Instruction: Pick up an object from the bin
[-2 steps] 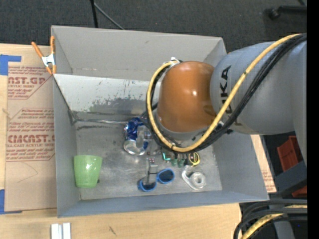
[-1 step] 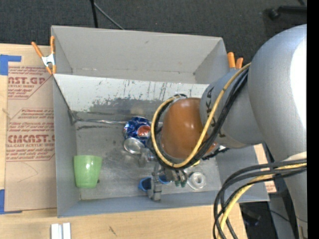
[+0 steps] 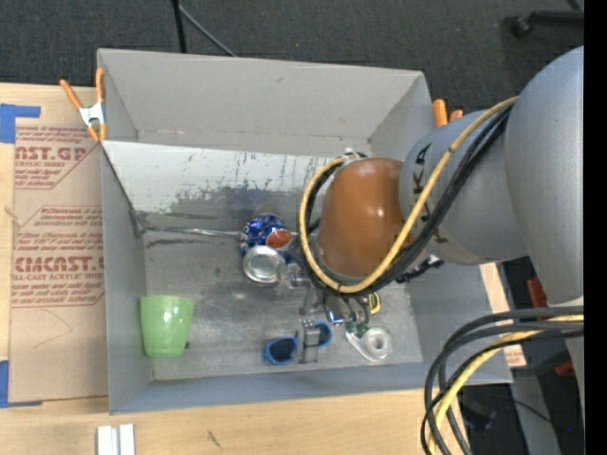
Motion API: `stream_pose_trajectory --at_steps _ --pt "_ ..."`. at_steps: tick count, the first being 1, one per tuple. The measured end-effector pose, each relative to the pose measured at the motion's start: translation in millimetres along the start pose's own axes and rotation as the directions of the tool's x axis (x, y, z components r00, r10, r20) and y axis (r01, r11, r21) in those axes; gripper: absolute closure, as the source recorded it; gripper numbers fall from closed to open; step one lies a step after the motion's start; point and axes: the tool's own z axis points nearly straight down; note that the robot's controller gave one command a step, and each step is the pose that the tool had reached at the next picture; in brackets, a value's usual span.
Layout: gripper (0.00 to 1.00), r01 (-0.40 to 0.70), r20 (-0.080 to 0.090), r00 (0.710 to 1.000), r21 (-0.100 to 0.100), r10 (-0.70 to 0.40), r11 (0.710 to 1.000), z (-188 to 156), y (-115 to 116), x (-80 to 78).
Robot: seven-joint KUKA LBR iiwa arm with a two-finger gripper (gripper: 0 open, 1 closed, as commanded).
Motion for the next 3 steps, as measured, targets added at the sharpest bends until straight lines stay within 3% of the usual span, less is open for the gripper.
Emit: stream_pose_trajectory --at_steps 1,2,3 --pt "0.00 0.113 0.004 0.994 -0.001 -0.113 0.994 -14 17 11.3" --pt "0.00 0.022 -0.003 1.000 -0.002 -0.022 1.000 32 6 14.5" --pt "0.00 0.023 -0.004 1.000 -0.003 -0.023 1.000 32 7 14.6"
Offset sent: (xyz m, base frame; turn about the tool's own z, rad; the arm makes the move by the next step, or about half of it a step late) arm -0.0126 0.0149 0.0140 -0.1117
